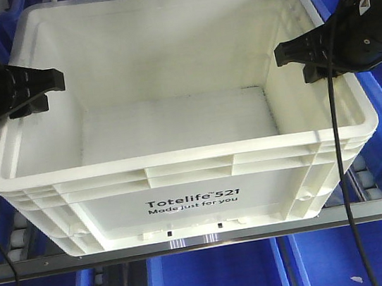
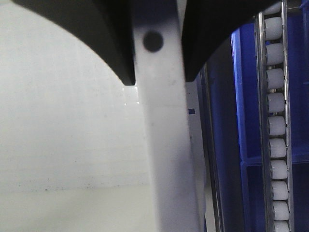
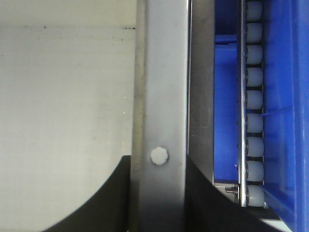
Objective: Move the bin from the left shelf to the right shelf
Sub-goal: 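Align the held crate over the empty roller shelf slot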
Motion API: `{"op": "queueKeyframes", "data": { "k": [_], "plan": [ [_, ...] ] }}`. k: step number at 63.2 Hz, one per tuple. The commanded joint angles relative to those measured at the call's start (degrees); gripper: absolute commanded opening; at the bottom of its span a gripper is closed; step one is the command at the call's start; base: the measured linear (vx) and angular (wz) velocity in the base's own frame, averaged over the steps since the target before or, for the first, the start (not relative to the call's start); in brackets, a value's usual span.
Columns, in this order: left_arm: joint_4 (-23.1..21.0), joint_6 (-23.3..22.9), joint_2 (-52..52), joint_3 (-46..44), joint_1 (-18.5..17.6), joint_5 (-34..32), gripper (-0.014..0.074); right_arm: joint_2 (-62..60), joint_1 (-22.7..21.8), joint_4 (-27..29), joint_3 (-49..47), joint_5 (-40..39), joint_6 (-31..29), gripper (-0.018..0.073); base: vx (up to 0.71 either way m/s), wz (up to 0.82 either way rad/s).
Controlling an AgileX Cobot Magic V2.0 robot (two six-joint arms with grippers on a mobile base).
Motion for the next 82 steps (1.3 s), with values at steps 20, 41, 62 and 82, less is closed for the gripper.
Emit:
{"op": "queueKeyframes", "data": {
  "k": [20, 41, 62, 82],
  "plan": [
    [1.7, 2.4, -3.1, -2.3, 0.2, -4.7, 0.0135, -2.5, -1.1, -6.6, -2.0, -5.9, 0.6, 0.0099, 0.02, 0.00],
    [1.7, 2.4, -3.1, -2.3, 0.2, -4.7, 0.0135, -2.5, -1.1, -6.6, -2.0, -5.9, 0.6, 0.0099, 0.00, 0.00],
    [1.7, 2.4, -3.1, -2.3, 0.2, -4.8, 0.0135, -2.5, -1.1, -6.6, -2.0, -6.3, 0.6, 0.0099, 0.00, 0.00],
    [1.7, 2.4, -3.0, -2.3, 0.2, -7.7, 0.0135, -1.8, -1.1, -8.6, -2.0, -10.9, 0.6, 0.0099, 0.00, 0.00]
  ]
}}
